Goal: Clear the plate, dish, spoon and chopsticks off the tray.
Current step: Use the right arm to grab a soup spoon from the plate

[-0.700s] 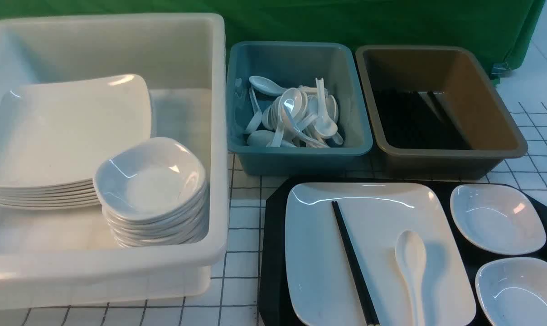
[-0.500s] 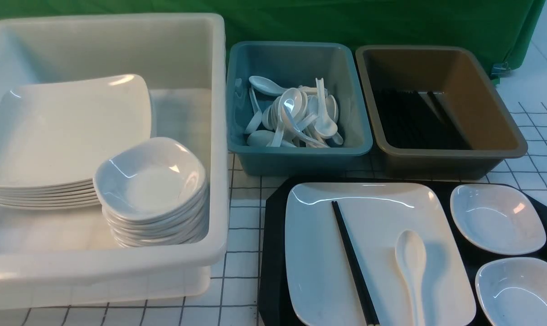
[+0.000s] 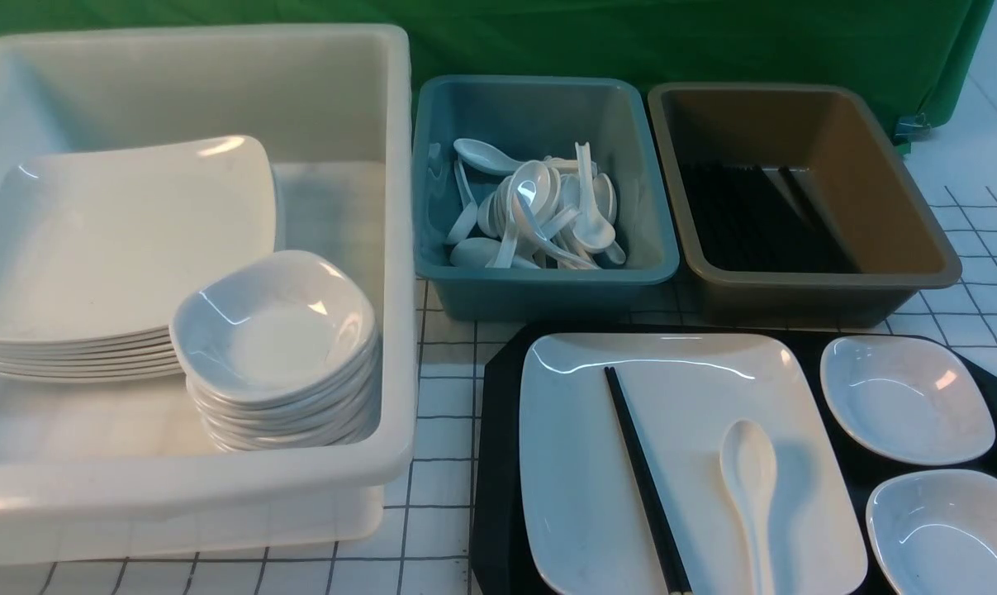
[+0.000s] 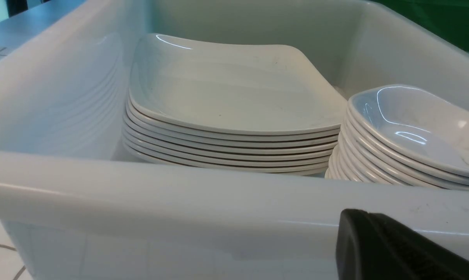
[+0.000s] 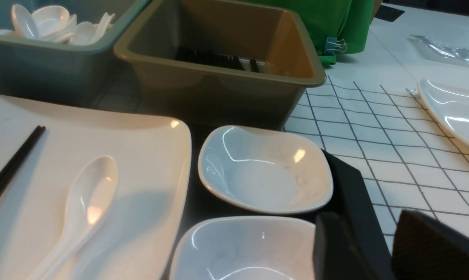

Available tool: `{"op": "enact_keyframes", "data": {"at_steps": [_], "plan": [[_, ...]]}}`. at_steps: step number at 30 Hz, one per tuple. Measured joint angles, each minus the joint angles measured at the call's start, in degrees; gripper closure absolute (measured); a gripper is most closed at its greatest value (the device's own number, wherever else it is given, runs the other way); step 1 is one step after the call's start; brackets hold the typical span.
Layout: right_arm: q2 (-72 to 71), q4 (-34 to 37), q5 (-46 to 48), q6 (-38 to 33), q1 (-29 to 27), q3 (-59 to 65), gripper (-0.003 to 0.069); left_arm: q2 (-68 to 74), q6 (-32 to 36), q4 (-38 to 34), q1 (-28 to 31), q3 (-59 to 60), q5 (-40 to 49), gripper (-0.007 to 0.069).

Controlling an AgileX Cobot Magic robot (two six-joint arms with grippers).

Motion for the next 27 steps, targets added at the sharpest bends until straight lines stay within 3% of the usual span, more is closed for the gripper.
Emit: {"op": "enact_keyframes", "data": {"at_steps": [27], "plan": [[0.0, 0.24, -1.45, 0.36, 0.0, 0.0, 0.0418, 0.0, 0.0, 0.0, 0.0, 0.0, 0.0, 0.0619]]}}
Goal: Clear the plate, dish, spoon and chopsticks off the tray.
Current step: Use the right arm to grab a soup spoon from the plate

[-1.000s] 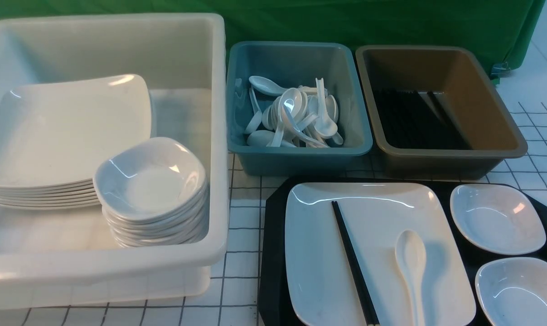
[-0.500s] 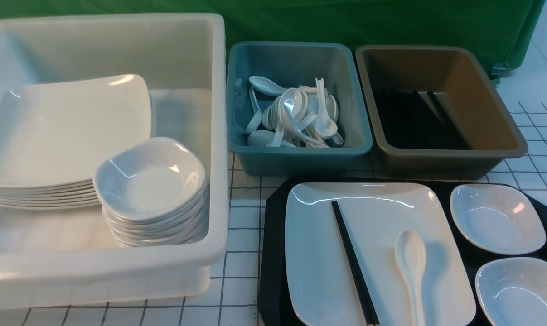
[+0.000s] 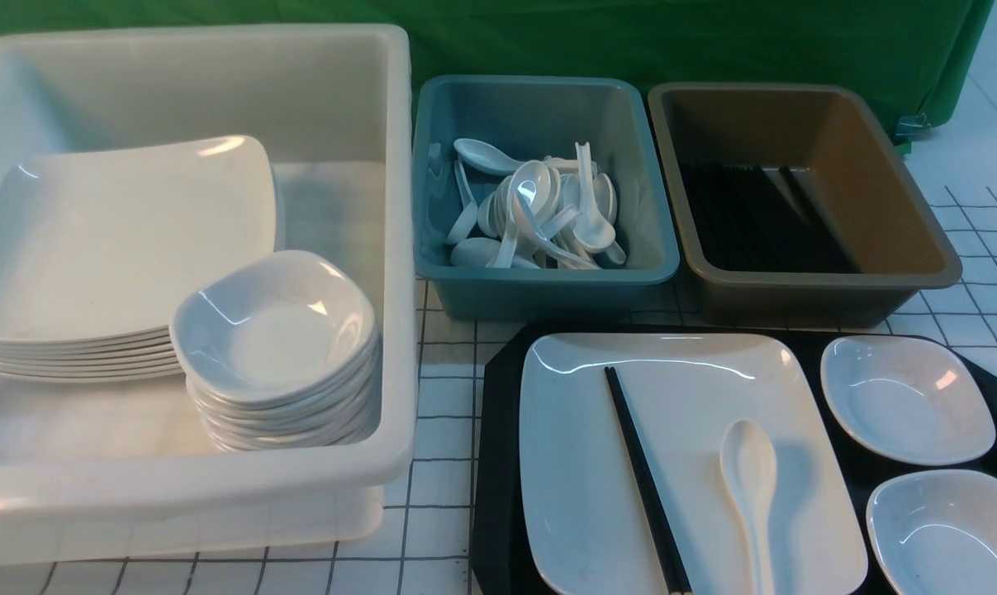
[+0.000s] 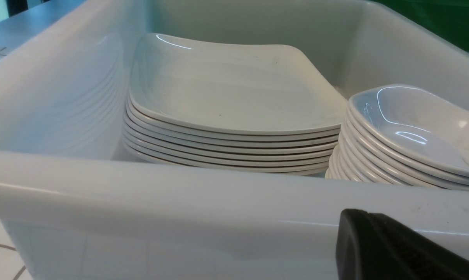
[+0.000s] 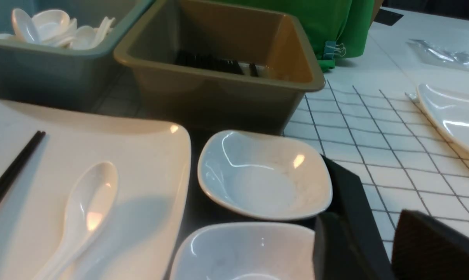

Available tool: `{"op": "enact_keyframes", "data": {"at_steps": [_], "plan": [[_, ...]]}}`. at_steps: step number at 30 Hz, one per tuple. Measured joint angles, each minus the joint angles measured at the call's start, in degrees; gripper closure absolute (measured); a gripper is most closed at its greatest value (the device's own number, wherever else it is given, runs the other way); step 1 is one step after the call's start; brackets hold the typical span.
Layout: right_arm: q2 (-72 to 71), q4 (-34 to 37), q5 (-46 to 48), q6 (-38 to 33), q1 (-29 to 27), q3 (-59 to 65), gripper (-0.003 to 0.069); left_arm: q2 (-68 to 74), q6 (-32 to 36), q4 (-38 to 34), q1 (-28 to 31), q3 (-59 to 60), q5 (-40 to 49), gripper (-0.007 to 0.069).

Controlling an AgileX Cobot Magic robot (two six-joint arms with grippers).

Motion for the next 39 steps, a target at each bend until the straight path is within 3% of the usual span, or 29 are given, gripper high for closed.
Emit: {"op": "enact_keyframes", "data": {"at_steps": [4, 6, 7, 9, 16, 21, 22, 24, 28, 31, 35, 39], "plan": [[0.0, 8.25, -3.95, 10.92, 0.0, 0.0, 0.0418, 0.0, 0.0, 0.0, 0.0, 0.0, 0.0, 0.0619], [0.0, 13.55, -5.8, 23.86, 0.0, 0.0, 0.0418, 0.0, 0.0, 0.0, 0.0, 0.0, 0.0, 0.0619], [0.0, 13.81, -5.92, 23.86, 0.0, 0.0, 0.0418, 0.0, 0.0, 0.0, 0.0, 0.0, 0.0, 0.0619], [0.0, 15.94, -6.66, 34.65, 0.0, 0.0, 0.0418, 0.0, 0.0, 0.0, 0.0, 0.0, 0.0, 0.0619], [-0.01, 18.98, -7.07, 42.91, 0.88, -0.14, 0.0421, 0.0, 0.02, 0.0, 0.0, 0.0, 0.0, 0.0619], [0.18, 20.84, -6.22, 34.74, 5.0, -8.1, 0.0489, 0.0, 0.02, 0.0, 0.0, 0.0, 0.0, 0.0619], [1.86, 20.89, -6.07, 26.41, 6.79, -14.14, 0.055, 0.0, 0.02, 0.0, 0.0, 0.0, 0.0, 0.0619], [6.03, 20.4, -3.83, 18.63, 8.66, -22.0, 0.0623, 0.0, 0.02, 0.0, 0.07, 0.0, 0.0, 0.0619], [19.03, 15.89, 10.98, 12.77, 9.85, -35.54, 0.0643, 0.0, 0.02, 0.0, 0.07, 0.0, 0.0, 0.0619], [31.67, 14.03, 25.2, 11.63, 9.85, -40.96, 0.0643, 0.0, 0.02, 0.0, 0.07, 0.0, 0.0, 0.0619], [44.57, 13.34, 35.37, 10.32, 9.85, -42.37, 0.0611, 0.0, 0.02, 0.0, 0.07, 0.0, 0.0, 0.0619], [62.58, 13.08, 38.75, 5.25, 9.85, -42.76, 0.0461, 0.0, 0.02, 0.0, 0.07, 0.0, 0.0, 0.0619]]}}
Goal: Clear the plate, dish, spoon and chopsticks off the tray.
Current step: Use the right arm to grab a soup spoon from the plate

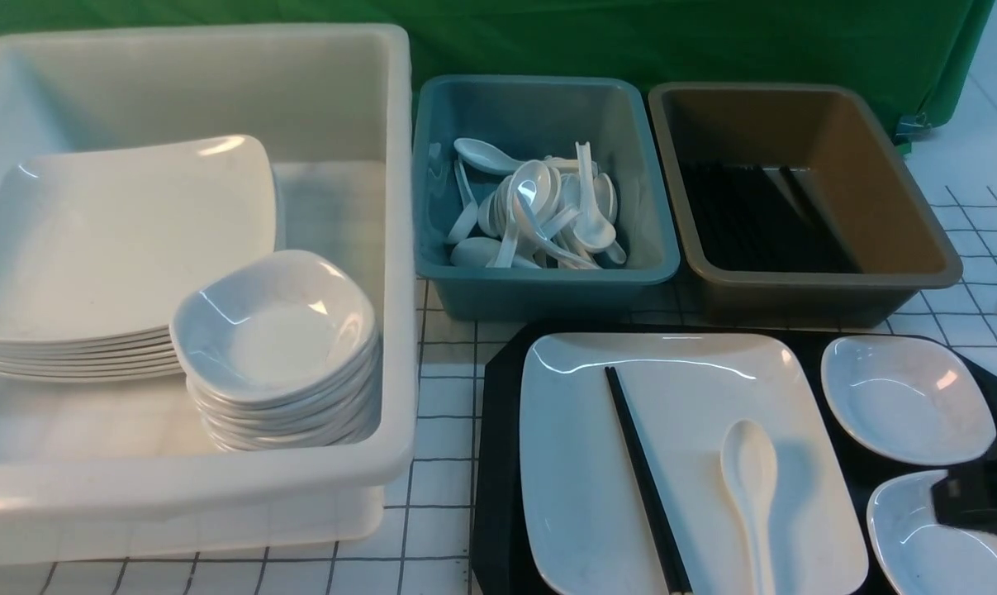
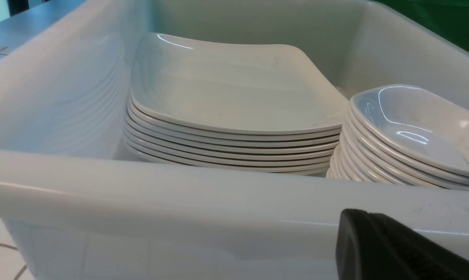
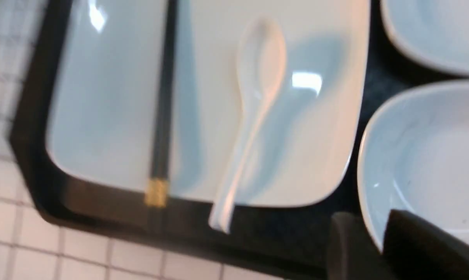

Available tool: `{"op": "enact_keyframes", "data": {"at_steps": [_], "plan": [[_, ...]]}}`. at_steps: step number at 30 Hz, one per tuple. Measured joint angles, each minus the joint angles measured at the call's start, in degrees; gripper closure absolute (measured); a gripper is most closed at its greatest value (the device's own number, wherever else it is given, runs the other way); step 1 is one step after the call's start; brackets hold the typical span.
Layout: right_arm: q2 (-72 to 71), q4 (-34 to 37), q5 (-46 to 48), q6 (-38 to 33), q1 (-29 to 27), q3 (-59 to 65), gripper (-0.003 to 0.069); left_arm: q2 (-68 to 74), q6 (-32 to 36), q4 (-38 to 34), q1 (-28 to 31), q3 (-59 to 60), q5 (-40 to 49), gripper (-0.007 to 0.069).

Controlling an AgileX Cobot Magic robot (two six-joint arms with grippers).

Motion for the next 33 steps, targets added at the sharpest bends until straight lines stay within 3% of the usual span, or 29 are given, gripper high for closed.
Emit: {"op": "enact_keyframes", "data": {"at_steps": [1, 2, 4, 8, 11, 12, 14, 18, 27, 31, 33], "plan": [[0.67, 0.0, 0.14, -0.3, 0.0, 0.0, 0.0454, 0.0, 0.0, 0.0, 0.0, 0.0, 0.0, 0.0619], [6.3, -0.12, 0.89, -1.15, 0.28, -0.88, 0.0382, 0.0, 0.0, 0.0, 0.0, 0.0, 0.0, 0.0619], [10.84, -0.25, 1.53, -1.74, 1.42, -2.23, 0.0324, 0.0, 0.0, 0.0, 0.0, 0.0, 0.02, 0.0619], [18.18, -0.8, 1.6, -2.53, 6.42, -6.54, 0.0252, 0.0, 0.0, 0.0, 0.0, 0.0, 0.09, 0.0619], [22.74, -3.23, 1.1, 0.67, 10.58, -9.35, 0.0237, 0.0, 0.0, 0.0, 0.02, 0.0, 0.09, 0.0619], [23.45, -3.87, 1.04, 1.09, 11.23, -10.02, 0.0236, 0.0, 0.0, 0.0, 0.02, 0.0, 0.09, 0.0619], [27.99, -8.88, 0.63, 8.37, 15.01, -12.04, 0.0231, 0.0, 0.0, 0.0, 0.02, 0.0, 0.14, 0.0619], [32.23, -11.64, -1.7, 12.9, 18.39, -12.9, 0.0231, 0.0, 0.0, 0.0, 0.02, 0.0, 0.14, 0.0619], [37.22, -12.26, -4.67, 15.54, 19.66, -13.27, 0.0232, 0.0, 0.01, 0.0, 0.02, 0.0, 0.14, 0.0619], [37.5, -12.43, -5.74, 15.6, 19.72, -13.46, 0.0286, 0.0, 0.01, 0.0, 0.02, 0.0, 0.14, 0.0619], [37.5, -12.73, -5.8, 15.6, 19.72, -13.46, 0.0359, 0.0, 0.01, 0.0, 0.02, 0.0, 0.14, 0.0619]]}}
